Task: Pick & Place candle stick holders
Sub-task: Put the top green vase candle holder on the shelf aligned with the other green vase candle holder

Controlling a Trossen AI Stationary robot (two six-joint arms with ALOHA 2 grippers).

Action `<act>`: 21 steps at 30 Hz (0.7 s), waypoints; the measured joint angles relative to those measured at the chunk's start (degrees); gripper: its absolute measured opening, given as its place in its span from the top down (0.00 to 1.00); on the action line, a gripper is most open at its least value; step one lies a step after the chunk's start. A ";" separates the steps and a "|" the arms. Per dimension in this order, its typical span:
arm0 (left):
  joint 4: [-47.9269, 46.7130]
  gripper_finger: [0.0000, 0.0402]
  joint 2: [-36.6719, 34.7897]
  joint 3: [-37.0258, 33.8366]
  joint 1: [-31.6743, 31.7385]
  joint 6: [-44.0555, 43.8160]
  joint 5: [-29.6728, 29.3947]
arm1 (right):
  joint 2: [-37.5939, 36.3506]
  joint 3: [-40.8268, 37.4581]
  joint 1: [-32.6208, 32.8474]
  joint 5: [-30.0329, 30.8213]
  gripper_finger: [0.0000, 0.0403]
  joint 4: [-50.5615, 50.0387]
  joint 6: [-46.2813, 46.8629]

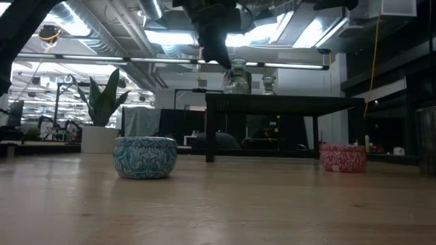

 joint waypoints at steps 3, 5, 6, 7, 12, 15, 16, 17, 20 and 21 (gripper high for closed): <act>2.69 1.00 0.00 0.00 -0.42 0.03 1.16 | 0.00 0.00 -0.01 0.00 0.29 0.01 -0.01; 4.63 1.00 0.00 0.00 -0.50 -0.06 3.76 | 0.00 0.00 -0.01 0.00 0.29 0.02 -0.02; 5.82 1.00 0.00 0.00 -0.61 -0.19 4.60 | 0.00 0.00 -0.02 0.00 0.29 0.01 0.00; 6.68 1.00 0.00 0.00 -0.70 -0.36 4.90 | 0.00 0.00 0.00 0.00 0.29 0.02 0.00; 8.89 1.00 0.00 0.01 -0.68 -1.87 5.13 | 0.00 0.00 -0.01 -0.22 0.29 0.02 0.01; 8.39 1.00 -0.46 0.02 -0.46 -3.36 4.94 | 0.02 0.00 -0.02 -0.70 0.29 0.02 0.43; 8.48 1.00 -0.79 0.02 -0.35 -3.85 4.96 | 0.17 0.02 -0.02 -1.46 0.29 0.04 0.70; 8.43 1.00 -1.27 0.24 -0.31 -4.52 5.08 | 0.40 0.04 -0.02 -2.56 0.29 0.12 1.21; 8.58 1.00 -2.97 0.35 -0.23 -5.60 5.54 | 1.85 0.03 0.12 -7.06 0.29 0.13 2.43; 8.62 1.00 -3.48 0.37 -0.18 -5.63 5.53 | 2.50 0.03 0.16 -8.49 0.30 0.13 2.86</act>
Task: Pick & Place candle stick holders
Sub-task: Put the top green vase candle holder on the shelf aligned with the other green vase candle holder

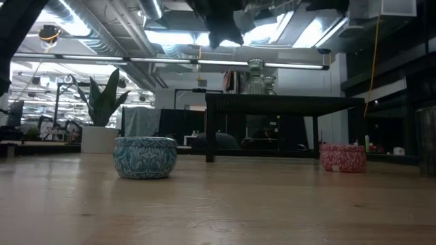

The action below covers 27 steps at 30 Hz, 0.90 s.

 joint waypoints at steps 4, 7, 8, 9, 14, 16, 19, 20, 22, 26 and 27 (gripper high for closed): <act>-0.12 1.00 -2.65 0.00 0.26 -0.53 0.02 | 3.02 0.00 0.70 -3.19 0.36 0.05 0.17; -0.05 1.00 -4.52 0.00 0.64 -2.15 -0.03 | 5.20 0.00 1.72 -3.36 0.44 0.26 -0.44; -0.07 1.00 -5.09 0.00 0.68 -2.72 -0.06 | 5.79 0.00 2.10 -3.37 0.47 0.56 -0.99; -0.07 1.00 -5.67 0.00 0.69 -3.31 -0.16 | 6.42 0.00 2.50 -3.40 0.50 0.82 -1.29; 0.10 1.00 -8.31 0.00 0.68 -3.86 -3.23 | 9.50 0.00 4.25 -6.95 0.65 4.70 -2.68; 0.07 1.00 -8.97 0.00 0.68 -3.90 -3.51 | 10.69 0.00 5.05 -8.80 0.71 6.59 -2.72; 0.06 1.00 -9.96 0.00 0.68 -4.22 -4.24 | 12.68 0.00 6.33 -9.79 0.79 8.74 -2.85; 0.03 1.00 -10.36 0.00 0.68 -4.28 -4.77 | 13.28 0.00 6.72 -9.79 0.82 9.05 -2.88; 0.06 1.00 -11.19 0.00 0.68 -4.34 -5.89 | 14.43 0.00 7.34 -9.80 0.85 9.54 -2.88; 0.06 1.00 -12.67 0.00 0.68 -4.36 -6.11 | 17.12 0.00 8.46 -9.81 0.91 8.96 -2.88; 0.03 1.00 -13.05 0.00 0.68 -4.36 -6.12 | 17.74 0.00 8.74 -9.81 0.92 8.96 -2.88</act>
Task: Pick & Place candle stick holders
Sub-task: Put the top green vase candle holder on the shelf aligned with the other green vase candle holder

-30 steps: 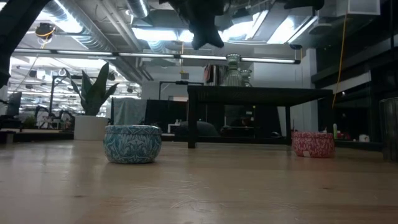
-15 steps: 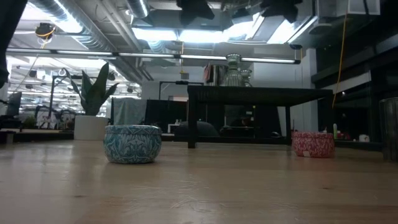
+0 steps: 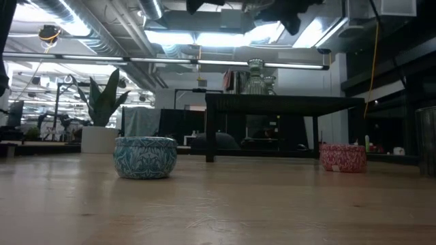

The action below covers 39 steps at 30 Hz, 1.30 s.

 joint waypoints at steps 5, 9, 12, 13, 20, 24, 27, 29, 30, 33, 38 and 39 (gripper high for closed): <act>0.03 1.00 -1.43 0.00 0.00 0.85 -0.11 | 3.21 0.00 1.31 0.00 0.97 0.04 0.00; 0.01 1.00 -1.56 0.00 0.00 1.00 -0.13 | 5.39 0.00 1.97 0.00 0.99 0.02 -0.02; 0.01 1.00 -1.56 0.00 0.00 1.24 -0.13 | 7.06 0.00 2.23 0.00 0.99 -0.04 -0.02; -0.01 1.00 -1.56 0.00 0.00 1.69 -0.17 | 7.53 0.00 2.27 0.00 0.99 -0.18 -0.02; -0.04 1.00 -1.56 0.00 0.04 2.58 -0.52 | 9.91 0.00 2.38 0.43 1.00 -3.02 -0.02; -0.30 1.00 -1.56 0.00 0.02 2.62 -2.92 | 10.49 0.00 2.36 0.52 1.00 -4.43 -0.02; -0.26 1.00 -1.56 0.00 0.04 2.70 -3.64 | 10.49 0.00 2.36 0.67 1.00 -4.87 -0.02; -0.28 1.00 -1.56 0.00 0.04 3.04 -3.67 | 10.49 0.00 2.36 1.77 1.00 -5.71 -0.02; -0.26 1.00 -1.56 0.00 0.04 3.04 -3.67 | 10.49 0.00 2.36 2.58 1.00 -5.94 -0.04; -0.26 1.00 -1.55 0.00 0.04 3.04 -3.67 | 10.49 0.00 2.35 4.00 1.00 -6.76 -0.04; -0.26 1.00 -1.54 0.00 0.04 3.04 -3.67 | 10.10 0.00 2.34 4.13 1.00 -5.20 -0.24; -0.26 1.00 -1.54 0.00 0.04 3.02 -3.67 | 10.10 0.00 2.34 4.13 1.00 -5.24 -0.24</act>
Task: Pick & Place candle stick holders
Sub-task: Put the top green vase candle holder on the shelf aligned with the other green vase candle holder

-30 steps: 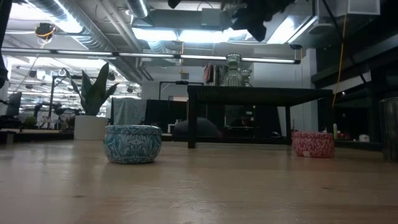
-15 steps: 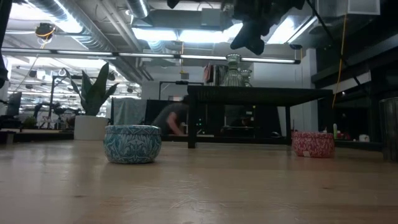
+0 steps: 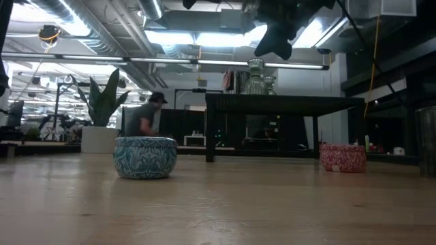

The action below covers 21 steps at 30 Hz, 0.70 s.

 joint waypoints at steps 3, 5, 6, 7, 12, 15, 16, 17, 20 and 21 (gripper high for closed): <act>-0.12 1.00 0.00 -0.26 0.00 -0.45 0.55 | -0.03 0.00 0.04 0.00 1.00 -0.07 0.00; -0.37 1.00 0.00 -1.35 -0.05 -0.46 0.66 | -0.47 -0.01 0.17 0.00 1.00 -0.21 0.00; -0.42 1.00 0.02 -2.28 -0.18 -0.51 0.68 | -0.70 -0.02 0.25 0.00 1.00 0.08 0.00; -0.77 1.00 0.11 -3.19 -0.28 -0.95 0.68 | -1.18 0.00 0.33 0.00 1.00 0.29 0.04; -1.14 1.00 0.56 -8.30 -0.59 -1.95 1.24 | -4.52 -0.02 0.28 0.31 1.00 0.77 0.07; 3.47 1.00 0.55 -11.45 -0.97 -2.05 2.87 | -6.94 -0.02 0.28 1.82 1.00 1.81 0.03; 5.02 1.00 0.55 -12.41 -1.11 -2.12 3.59 | -7.78 -0.02 0.28 2.14 1.00 2.28 -0.11; 5.76 1.00 0.55 -13.21 -1.25 -2.15 3.91 | -8.59 -0.02 0.28 2.51 1.00 2.94 -0.44; 8.37 1.00 0.55 -15.87 -1.36 -2.17 4.24 | -10.44 0.00 0.26 2.90 1.00 3.12 -0.83; 8.31 1.00 0.61 -16.65 -1.33 -2.50 4.34 | -10.91 0.00 0.26 2.94 1.00 2.90 -0.83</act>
